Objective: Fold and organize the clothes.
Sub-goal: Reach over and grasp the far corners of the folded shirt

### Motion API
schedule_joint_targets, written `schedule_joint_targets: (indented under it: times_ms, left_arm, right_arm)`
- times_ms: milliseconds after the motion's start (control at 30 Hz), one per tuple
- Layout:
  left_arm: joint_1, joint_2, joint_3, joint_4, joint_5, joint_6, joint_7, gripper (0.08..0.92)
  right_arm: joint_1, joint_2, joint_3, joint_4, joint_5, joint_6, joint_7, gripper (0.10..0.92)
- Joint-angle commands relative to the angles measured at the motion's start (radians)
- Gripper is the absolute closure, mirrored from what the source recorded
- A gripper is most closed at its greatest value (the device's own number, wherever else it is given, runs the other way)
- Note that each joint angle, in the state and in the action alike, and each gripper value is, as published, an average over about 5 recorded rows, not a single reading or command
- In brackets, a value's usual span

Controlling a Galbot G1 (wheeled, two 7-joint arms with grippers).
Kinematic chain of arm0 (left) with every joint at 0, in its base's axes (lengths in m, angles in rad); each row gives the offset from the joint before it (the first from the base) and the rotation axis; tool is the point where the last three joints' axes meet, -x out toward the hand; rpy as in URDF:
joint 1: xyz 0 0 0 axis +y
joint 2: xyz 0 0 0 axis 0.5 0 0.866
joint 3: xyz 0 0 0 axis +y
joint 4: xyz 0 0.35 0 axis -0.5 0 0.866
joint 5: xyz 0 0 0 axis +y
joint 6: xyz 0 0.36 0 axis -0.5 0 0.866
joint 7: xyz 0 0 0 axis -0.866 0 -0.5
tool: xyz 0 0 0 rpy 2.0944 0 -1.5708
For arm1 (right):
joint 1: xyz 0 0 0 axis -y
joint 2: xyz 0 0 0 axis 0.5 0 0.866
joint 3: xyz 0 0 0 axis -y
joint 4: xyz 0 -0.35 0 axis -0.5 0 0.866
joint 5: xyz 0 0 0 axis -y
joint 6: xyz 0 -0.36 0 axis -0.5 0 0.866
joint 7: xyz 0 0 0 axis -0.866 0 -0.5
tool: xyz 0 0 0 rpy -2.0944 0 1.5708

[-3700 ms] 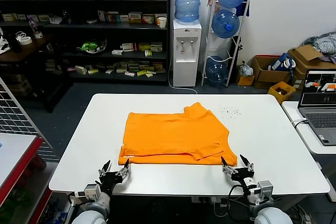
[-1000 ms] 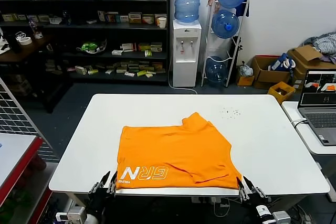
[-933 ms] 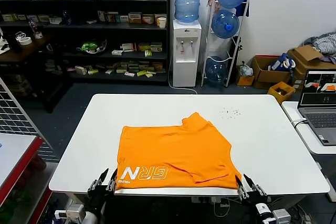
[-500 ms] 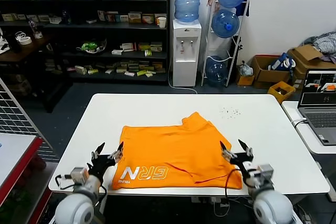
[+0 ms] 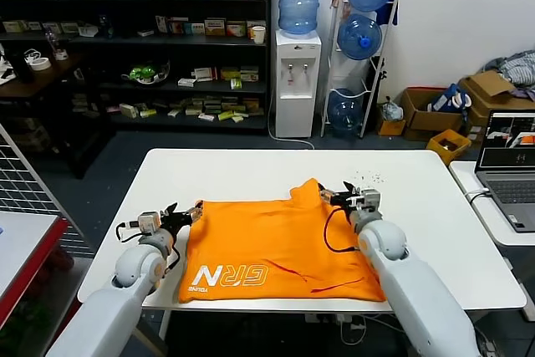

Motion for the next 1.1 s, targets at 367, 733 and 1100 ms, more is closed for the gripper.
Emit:
schedule_joint_targets:
  times_ms: [367,733,1100]
  left_arm:
    - [-0.141,-0.023,0.080,0.193,-0.035,0.035,0.007,0.177]
    - [-0.130,-0.028,0.092,0.193,-0.026,0.034,0.005,0.234]
    - [-0.127,-0.032,0.102,0.197,-0.023,0.032,0.017,0.553]
  right_arm:
    - [0.141,0.066,-0.064,-0.230,-0.015,-0.051,-0.039,0.203]
    - [0.133,0.071,-0.066,-0.241,-0.020,-0.062,-0.059,0.250]
    - [0.120,0.068,-0.069,-0.225,-0.022,-0.058,-0.065,0.560]
